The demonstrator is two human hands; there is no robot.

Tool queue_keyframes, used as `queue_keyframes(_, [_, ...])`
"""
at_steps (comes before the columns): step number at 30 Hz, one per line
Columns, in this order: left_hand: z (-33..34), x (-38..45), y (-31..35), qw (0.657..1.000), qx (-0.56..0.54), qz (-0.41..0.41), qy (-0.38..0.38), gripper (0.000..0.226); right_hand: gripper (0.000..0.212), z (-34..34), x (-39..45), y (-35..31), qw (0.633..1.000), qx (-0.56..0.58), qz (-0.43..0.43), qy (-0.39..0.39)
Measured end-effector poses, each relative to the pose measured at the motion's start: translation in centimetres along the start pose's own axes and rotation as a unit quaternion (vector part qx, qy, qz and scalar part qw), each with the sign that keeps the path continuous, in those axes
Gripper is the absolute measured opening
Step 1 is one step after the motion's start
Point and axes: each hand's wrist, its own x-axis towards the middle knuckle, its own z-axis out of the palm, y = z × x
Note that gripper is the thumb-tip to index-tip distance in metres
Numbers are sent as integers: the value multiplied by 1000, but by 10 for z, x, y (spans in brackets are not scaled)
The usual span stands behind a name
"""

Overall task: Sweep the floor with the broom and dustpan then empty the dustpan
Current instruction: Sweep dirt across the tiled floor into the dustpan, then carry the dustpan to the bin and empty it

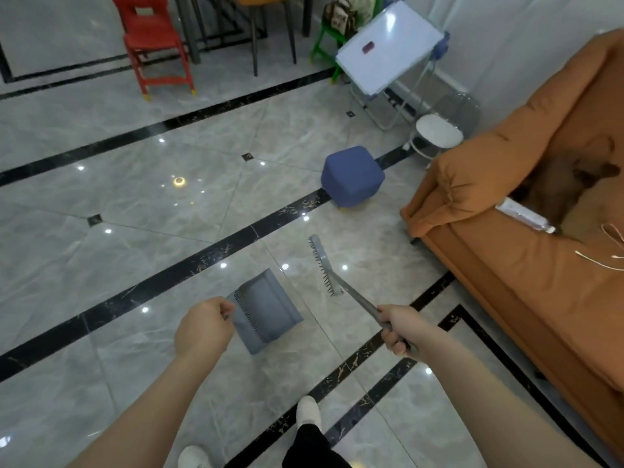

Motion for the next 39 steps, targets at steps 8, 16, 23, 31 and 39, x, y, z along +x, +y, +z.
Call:
queue_keyframes(8, [0,-27,40,999,-15,-30,5,27,39,-56,8,-21,1000,4,16,-21])
queue_keyframes(16, [-49,-36,36,995,-58,-62,45,29,32,-18,-17,-88,991,23,-6,-135])
queue_keyframes(23, [-120,-51,-2,984,-99,-102,111,24,19,74,-63,-133,976,-78,-64,-193])
queue_keyframes(31, [-216,-72,-87,960,-162,-148,173,25,37,206,-138,-174,925,-124,-206,-294])
queue_keyframes(39, [-321,-115,-207,947,-122,-192,227,22,46,370,-245,-185,840,-262,-351,-321])
